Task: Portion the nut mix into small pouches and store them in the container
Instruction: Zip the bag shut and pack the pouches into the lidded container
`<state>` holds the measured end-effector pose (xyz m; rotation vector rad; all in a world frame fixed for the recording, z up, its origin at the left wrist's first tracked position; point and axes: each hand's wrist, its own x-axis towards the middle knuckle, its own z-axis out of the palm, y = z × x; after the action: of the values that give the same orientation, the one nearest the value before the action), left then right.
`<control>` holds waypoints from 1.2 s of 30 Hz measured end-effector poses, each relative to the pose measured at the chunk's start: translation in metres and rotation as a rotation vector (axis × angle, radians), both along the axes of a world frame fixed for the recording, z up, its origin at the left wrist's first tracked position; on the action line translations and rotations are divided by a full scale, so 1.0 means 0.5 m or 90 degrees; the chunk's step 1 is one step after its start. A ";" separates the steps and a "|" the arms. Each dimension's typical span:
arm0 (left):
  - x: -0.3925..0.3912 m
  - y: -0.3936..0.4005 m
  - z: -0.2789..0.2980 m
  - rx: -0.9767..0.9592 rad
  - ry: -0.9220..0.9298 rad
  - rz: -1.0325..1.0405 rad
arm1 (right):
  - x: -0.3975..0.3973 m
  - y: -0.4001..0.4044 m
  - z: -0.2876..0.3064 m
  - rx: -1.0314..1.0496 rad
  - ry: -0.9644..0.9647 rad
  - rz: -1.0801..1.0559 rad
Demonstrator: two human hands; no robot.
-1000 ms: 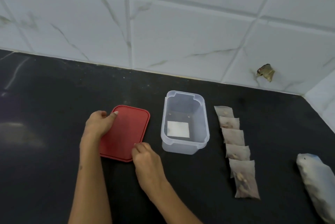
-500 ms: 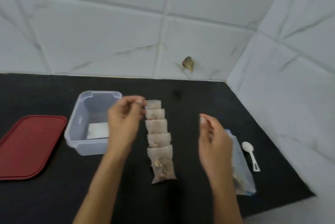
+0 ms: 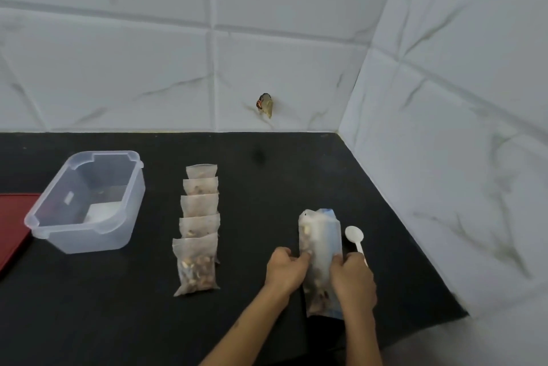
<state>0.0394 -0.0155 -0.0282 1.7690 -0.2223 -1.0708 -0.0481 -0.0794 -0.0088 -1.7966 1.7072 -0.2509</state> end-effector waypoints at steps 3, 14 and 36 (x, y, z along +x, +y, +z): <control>-0.005 -0.009 -0.002 0.009 -0.013 -0.019 | -0.008 -0.017 -0.008 0.042 -0.035 0.031; 0.077 0.058 0.078 -0.157 -0.089 0.092 | 0.090 0.025 0.080 0.115 -0.423 0.024; 0.621 0.455 0.180 0.140 -0.303 0.098 | 0.698 0.326 0.169 0.100 -0.001 0.520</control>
<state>0.3498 0.2120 0.0618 2.1874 -0.2605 -0.5684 0.3008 0.0839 0.0755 -2.1892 0.8425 0.2256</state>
